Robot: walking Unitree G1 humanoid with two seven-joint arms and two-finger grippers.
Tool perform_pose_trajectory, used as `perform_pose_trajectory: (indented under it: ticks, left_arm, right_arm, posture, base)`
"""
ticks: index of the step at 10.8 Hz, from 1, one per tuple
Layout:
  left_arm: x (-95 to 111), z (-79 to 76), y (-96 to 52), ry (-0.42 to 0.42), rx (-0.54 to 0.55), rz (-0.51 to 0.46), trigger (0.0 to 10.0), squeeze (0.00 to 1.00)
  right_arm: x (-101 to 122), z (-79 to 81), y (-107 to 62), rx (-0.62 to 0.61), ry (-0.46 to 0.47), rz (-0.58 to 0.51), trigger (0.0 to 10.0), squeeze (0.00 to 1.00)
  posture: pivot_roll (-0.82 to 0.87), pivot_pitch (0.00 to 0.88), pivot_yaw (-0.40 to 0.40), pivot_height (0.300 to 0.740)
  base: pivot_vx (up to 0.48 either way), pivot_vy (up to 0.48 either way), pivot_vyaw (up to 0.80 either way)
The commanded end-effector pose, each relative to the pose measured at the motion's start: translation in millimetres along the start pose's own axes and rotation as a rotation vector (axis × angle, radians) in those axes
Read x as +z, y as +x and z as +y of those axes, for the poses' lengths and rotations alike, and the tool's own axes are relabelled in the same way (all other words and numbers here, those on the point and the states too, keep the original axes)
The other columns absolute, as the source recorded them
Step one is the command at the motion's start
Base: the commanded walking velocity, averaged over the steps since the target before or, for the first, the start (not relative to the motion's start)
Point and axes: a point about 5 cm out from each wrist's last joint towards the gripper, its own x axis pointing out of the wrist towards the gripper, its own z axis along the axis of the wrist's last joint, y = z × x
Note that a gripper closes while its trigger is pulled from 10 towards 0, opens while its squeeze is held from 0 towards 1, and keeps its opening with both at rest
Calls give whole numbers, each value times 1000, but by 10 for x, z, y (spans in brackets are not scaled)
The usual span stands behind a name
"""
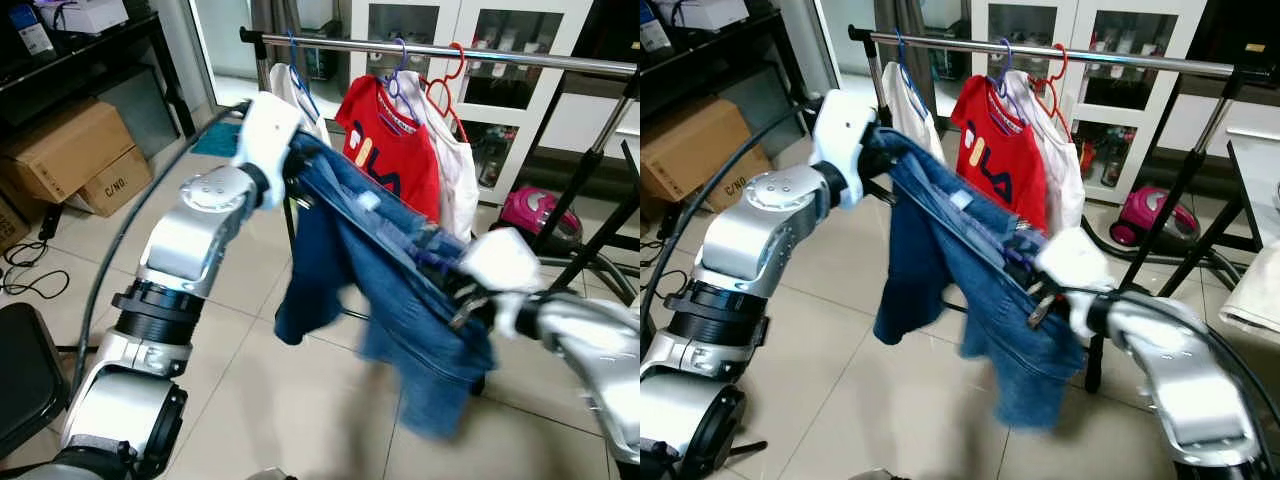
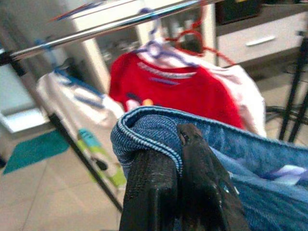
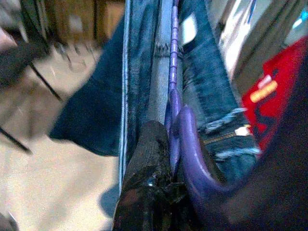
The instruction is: Hang hanger
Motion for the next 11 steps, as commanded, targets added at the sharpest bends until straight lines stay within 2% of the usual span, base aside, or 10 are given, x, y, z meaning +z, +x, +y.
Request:
perform_pose_trajectory:
  ticks: [1, 2, 3, 4, 5, 6, 7, 9, 10, 11]
  left_arm:
    - [41, 213, -29, 10, 136, -29, 0, 0]
    - [19, 241, -21, 14, 170, -32, 0, 0]
    - [-11, 281, -4, -35, 215, -45, 0, 0]
    - [-100, 265, 28, -105, 208, -31, 0, 0]
    - [-167, 183, 53, -135, 160, -15, 0, 0]
    - [-211, 50, 76, -177, 89, -19, 0, 0]
    - [-232, -149, 84, -211, -32, -35, 0, 0]
    - [-212, -647, 81, -234, -291, -48, 0, 0]
    - [-196, -928, 53, -236, -413, -43, 0, 0]
    - [-202, -969, 33, -242, -412, -42, 0, 0]
  right_arm:
    - [73, 6, -67, 28, 41, -63, 0, 0]
    - [93, 23, -90, 49, 51, -84, 0, 0]
    - [121, 58, -125, 81, 78, -126, 0, 0]
    - [189, 56, -129, 61, 142, -213, 0, 0]
    - [249, 15, -93, -9, 212, -279, 0, 0]
    - [278, -1, -46, -64, 248, -308, 0, 0]
    - [286, -36, 29, -164, 296, -335, 0, 0]
    - [278, -94, 230, -345, 358, -325, 0, 0]
    - [269, -234, 315, -527, 424, -323, 0, 0]
    - [213, -319, 294, -626, 437, -289, 0, 0]
  posture:
    - [-136, 0, 111, 740]
    - [-137, 0, 114, 740]
    - [-140, 0, 116, 740]
    - [-142, 0, 119, 740]
    - [-144, 0, 119, 740]
    - [-143, 0, 118, 740]
    - [-140, 0, 117, 740]
    - [-140, 0, 119, 740]
    - [-140, 0, 119, 740]
    - [-143, 0, 125, 740]
  base:
    - [0, 0, 0]
    - [0, 0, 0]
    - [0, 0, 0]
    - [0, 0, 0]
    - [0, 0, 0]
    - [0, 0, 0]
    - [0, 0, 0]
    - [0, 0, 0]
    - [0, 0, 0]
    - [0, 0, 0]
